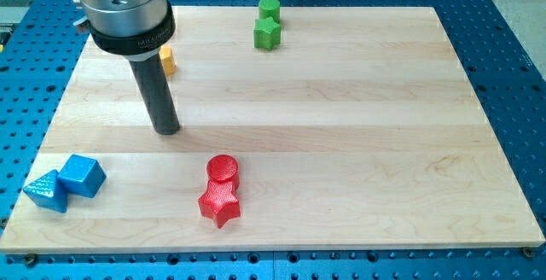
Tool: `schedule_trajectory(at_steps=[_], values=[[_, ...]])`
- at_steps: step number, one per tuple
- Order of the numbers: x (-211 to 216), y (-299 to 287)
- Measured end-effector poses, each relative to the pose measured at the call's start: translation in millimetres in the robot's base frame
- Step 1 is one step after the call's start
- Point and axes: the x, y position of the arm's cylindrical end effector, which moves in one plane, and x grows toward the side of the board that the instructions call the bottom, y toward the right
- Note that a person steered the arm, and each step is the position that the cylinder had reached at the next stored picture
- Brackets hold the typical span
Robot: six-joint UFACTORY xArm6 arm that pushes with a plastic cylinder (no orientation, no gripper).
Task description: Go to the left side of the hexagon
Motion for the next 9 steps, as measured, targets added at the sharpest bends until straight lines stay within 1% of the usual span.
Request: schedule_trajectory(at_steps=[1,5,8,9], values=[[-29,0],[-34,1],[-34,-9],[-42,-30]])
